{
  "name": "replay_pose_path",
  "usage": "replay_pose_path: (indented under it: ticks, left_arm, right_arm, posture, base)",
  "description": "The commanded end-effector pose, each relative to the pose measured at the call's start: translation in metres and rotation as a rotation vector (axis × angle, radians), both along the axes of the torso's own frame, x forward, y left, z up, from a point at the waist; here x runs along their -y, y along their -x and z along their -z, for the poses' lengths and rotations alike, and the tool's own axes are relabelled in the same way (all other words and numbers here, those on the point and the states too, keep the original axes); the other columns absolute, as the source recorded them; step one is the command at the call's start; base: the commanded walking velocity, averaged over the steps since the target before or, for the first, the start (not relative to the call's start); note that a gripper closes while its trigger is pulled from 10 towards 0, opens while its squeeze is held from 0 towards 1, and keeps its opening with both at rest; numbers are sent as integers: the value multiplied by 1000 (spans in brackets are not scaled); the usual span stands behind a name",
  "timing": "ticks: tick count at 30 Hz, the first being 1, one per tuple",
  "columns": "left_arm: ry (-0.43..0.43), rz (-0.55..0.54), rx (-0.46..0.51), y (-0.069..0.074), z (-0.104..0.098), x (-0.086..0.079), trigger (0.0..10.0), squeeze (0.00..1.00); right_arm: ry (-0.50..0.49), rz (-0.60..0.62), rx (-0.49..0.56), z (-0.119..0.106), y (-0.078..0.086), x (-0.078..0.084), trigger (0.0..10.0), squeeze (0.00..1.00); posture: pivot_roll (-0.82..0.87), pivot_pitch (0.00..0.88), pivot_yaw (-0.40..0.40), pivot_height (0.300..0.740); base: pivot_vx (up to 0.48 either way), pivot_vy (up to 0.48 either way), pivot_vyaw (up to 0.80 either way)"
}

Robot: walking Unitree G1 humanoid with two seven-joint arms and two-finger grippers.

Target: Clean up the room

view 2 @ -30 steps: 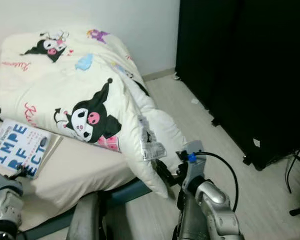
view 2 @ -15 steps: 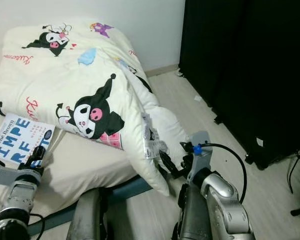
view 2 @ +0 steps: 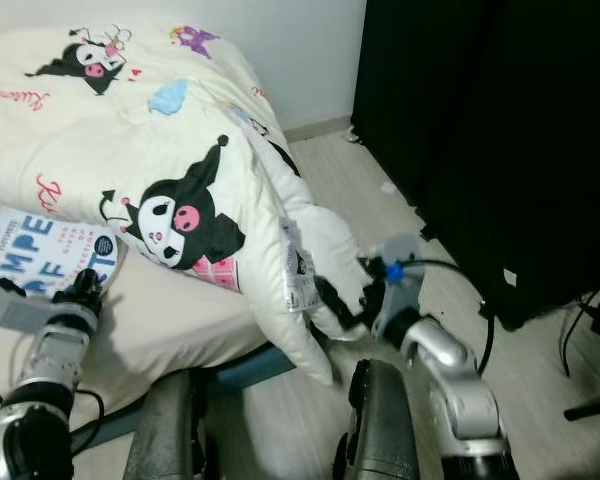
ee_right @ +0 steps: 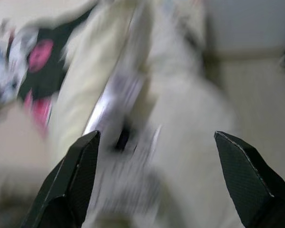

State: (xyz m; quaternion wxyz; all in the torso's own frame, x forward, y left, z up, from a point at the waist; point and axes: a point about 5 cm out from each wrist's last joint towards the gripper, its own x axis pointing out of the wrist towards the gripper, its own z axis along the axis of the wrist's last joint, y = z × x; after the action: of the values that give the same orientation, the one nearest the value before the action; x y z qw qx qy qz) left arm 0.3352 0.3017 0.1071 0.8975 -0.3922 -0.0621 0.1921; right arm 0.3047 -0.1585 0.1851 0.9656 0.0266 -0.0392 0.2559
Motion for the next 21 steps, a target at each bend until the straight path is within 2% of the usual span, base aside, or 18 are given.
replay_pose_path:
  ticks: [1,2,3,4,6,7,8,9,10,11,13,15,16,17,18,19,20,21]
  left_arm:
    - [-150,-20,16,-5,-26,-10,0,0]
    - [-150,-20,16,-5,-26,-10,0,0]
    - [-242,-41,-20,-7,-36,-15,0,0]
    - [-306,-65,-17,-7,-45,-19,0,0]
    - [-306,-65,-17,-7,-45,-19,0,0]
    - [-419,-104,-56,-6,-57,-28,0,0]
    - [-634,-193,-111,0,-82,-45,0,0]
    - [-634,-193,-111,0,-82,-45,0,0]
    - [-718,-248,-133,4,-95,-53,0,0]
    - [-760,-280,-142,6,-103,-58,0,0]
    - [-760,-280,-142,6,-103,-58,0,0]
    - [-826,-332,-128,11,-119,-64,0,0]
    - [-875,-364,-133,13,-129,-67,0,0]
    - [-875,-364,-133,13,-129,-67,0,0]
    - [-914,-403,-146,17,-138,-70,0,0]
    - [-914,-403,-146,17,-138,-70,0,0]
    - [-945,-446,-161,20,-147,-74,0,0]
    - [-945,-446,-161,20,-147,-74,0,0]
  right_arm:
    - [-97,80,35,-13,-6,20,10000,0]
    - [-97,80,35,-13,-6,20,10000,0]
    - [-153,123,59,-22,-12,33,10000,0]
    - [-199,156,73,-28,-17,44,10000,0]
    - [-199,156,73,-28,-17,44,10000,0]
    - [-252,193,89,-34,-23,57,10000,0]
    - [-338,232,104,-41,-34,76,10000,0]
    - [-338,232,104,-41,-34,76,10000,0]
    - [-382,223,109,-44,-39,79,10000,0]
    - [-407,212,110,-46,-41,80,10000,0]
    - [-407,212,110,-46,-41,80,10000,0]
    - [-431,164,108,-48,-47,74,10000,0]
    - [-421,120,102,-48,-51,64,10000,0]
    - [-421,120,102,-48,-51,64,10000,0]
    - [-409,61,96,-49,-56,48,10000,0]
    - [-409,61,96,-49,-56,48,10000,0]
    - [-397,-15,93,-52,-60,29,10000,0]
    - [-397,-15,93,-52,-60,29,10000,0]
  posture:
    - [-12,347,-34,542]
    - [-12,347,-34,542]
    - [-1,346,-31,542]
    - [-1,346,-31,542]
    - [-1,346,-31,542]
    - [16,345,-26,542]
    - [41,342,-22,542]
    - [41,342,-22,542]
    - [52,343,-22,542]
    - [52,343,-22,542]
    - [52,343,-22,542]
    - [68,339,-22,542]
    - [81,334,-18,542]
    - [81,334,-18,542]
    - [82,324,-18,542]
    - [82,324,-18,542]
    - [80,318,-16,542]
    - [80,318,-16,542]
  base:
    - [0,0,0]
    - [0,0,0]
    - [0,0,0]
    - [0,0,0]
    - [0,0,0]
    - [0,0,0]
    - [0,0,0]
    - [0,0,0]
    - [0,0,0]
    - [0,0,0]
    - [0,0,0]
    - [0,0,0]
    - [0,0,0]
    - [0,0,0]
    - [0,0,0]
    - [0,0,0]
    - [0,0,0]
    - [0,0,0]
